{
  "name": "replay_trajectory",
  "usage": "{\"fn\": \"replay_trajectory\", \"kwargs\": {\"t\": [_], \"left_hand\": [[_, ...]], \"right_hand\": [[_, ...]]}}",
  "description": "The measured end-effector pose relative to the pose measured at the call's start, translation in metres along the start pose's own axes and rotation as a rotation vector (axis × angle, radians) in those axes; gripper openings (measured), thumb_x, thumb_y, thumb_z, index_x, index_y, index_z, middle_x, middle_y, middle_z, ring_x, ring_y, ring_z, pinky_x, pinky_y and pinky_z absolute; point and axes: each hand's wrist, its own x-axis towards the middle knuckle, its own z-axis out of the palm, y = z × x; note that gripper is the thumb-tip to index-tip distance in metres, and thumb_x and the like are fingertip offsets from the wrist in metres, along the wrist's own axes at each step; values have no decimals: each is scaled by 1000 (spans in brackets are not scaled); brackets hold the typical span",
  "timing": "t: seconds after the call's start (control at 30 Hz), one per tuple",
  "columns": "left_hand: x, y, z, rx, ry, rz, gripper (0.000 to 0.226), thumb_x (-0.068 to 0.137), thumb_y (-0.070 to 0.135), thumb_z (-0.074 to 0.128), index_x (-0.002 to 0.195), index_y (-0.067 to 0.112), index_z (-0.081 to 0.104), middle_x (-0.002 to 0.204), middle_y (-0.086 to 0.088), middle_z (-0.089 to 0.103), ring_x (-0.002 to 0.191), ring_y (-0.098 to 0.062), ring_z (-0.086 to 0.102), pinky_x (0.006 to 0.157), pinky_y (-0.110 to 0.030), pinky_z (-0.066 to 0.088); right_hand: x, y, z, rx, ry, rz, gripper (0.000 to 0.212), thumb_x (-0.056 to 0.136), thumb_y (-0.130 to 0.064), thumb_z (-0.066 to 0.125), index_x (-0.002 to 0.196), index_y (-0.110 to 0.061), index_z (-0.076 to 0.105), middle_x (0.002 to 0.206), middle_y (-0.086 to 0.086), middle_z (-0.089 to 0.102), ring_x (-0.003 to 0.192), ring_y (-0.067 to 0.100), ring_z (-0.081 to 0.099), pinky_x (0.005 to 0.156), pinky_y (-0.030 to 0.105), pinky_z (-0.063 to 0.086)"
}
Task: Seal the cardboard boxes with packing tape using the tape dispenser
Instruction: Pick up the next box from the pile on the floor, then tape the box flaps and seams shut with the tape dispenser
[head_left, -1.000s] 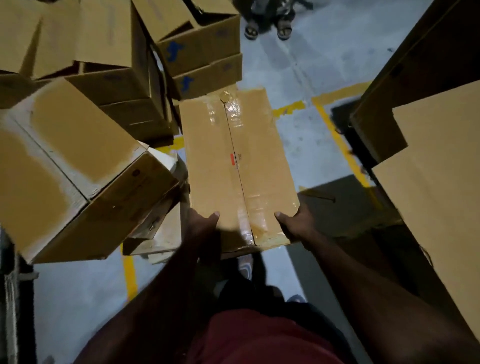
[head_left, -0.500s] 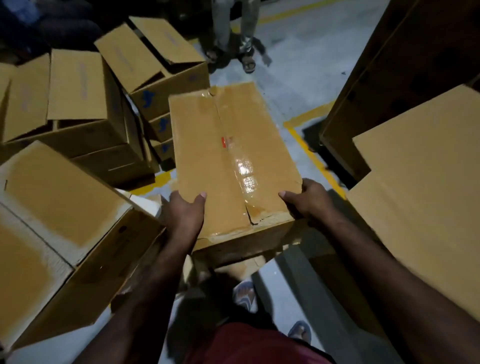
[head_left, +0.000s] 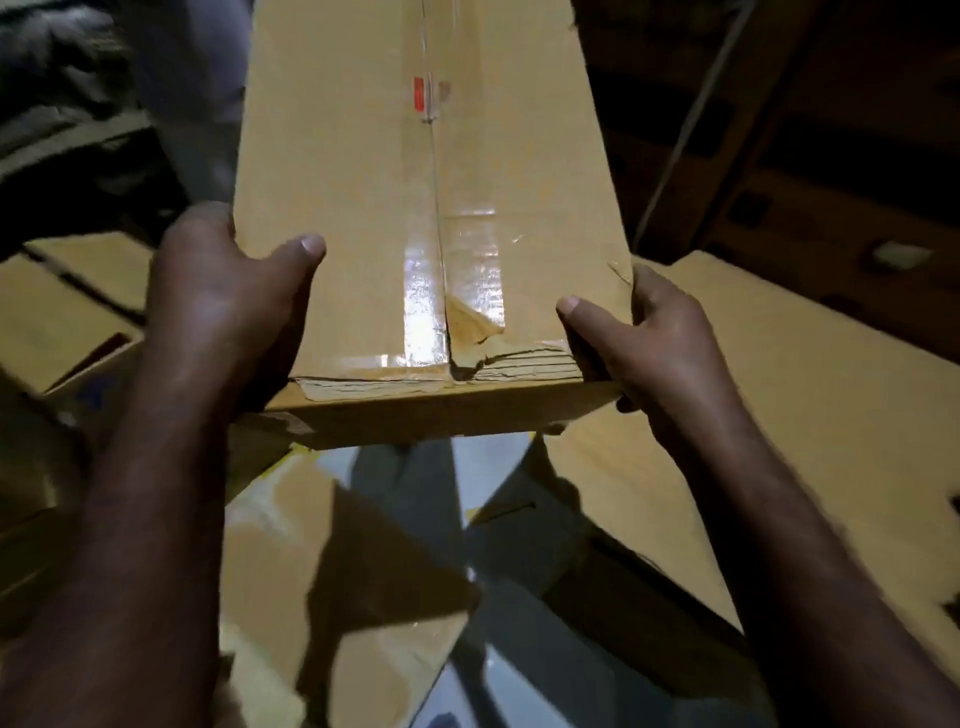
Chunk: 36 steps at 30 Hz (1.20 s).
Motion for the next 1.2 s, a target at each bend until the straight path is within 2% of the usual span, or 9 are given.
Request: {"fn": "replay_trajectory", "kwargs": {"t": [0.23,0.4,0.57,0.7,0.8,0.9,0.97,1.1,1.2], "left_hand": [[-21,98,123,-107,-440,187,51,73,61,68,111,27,69,96,5,75,88,-20,72,85,-48,60],[-69,138,219,-89,-710,287,45,78,54,73,111,24,69,102,2,74,93,-24,70,88,-47,58],[-110,159,278,87,-855,434,44,97,36,67,137,20,60,136,-6,63,119,-30,60,100,-44,52],[-126,171,289,371,-837,623,51,100,46,58,145,23,49,152,-14,45,133,-37,47,108,-55,44],[-142,188,288,467,-1008,924,71,97,60,52,157,33,27,171,-3,-2,156,-33,-3,122,-66,3],[-169,206,289,546,-1368,1153,90,89,74,42,162,32,11,169,8,-13,154,-17,-21,119,-65,-14],[-185,208,292,685,-1430,1219,105,83,83,40,162,29,-2,168,8,-19,152,-15,-24,118,-66,-16],[-199,205,298,759,-1386,1275,115,76,91,35,160,30,-15,164,11,-30,148,-10,-32,119,-60,-20],[-199,204,300,780,-1337,1316,124,68,99,32,157,32,-22,160,14,-36,146,-8,-36,120,-56,-21]], "right_hand": [[-58,39,-125,-292,515,169,44,90,-57,59,126,-32,56,102,-12,62,94,18,63,77,44,57],[-93,91,-186,-453,702,417,47,87,-61,56,115,-24,59,93,-2,63,87,25,62,73,45,56],[-99,139,-214,-504,670,673,76,80,-71,48,132,-16,55,120,12,65,104,36,62,79,47,57],[-98,149,-223,-507,582,692,78,78,-74,46,133,-18,51,123,13,63,104,38,62,74,48,59],[-99,154,-238,-374,514,658,72,87,-73,50,140,-25,52,125,3,61,103,32,64,68,39,57],[-103,171,-263,52,649,727,43,91,-65,56,103,-27,73,95,0,71,82,21,65,80,47,57],[-104,205,-276,79,750,842,33,92,-56,61,86,-24,69,85,6,70,78,24,65,80,48,58],[-99,284,-282,48,679,1021,49,89,-49,66,114,-7,62,103,14,67,87,31,64,81,51,59],[-87,299,-275,280,692,1061,67,92,-35,68,142,-4,36,111,14,57,77,24,61,57,33,54]]}}
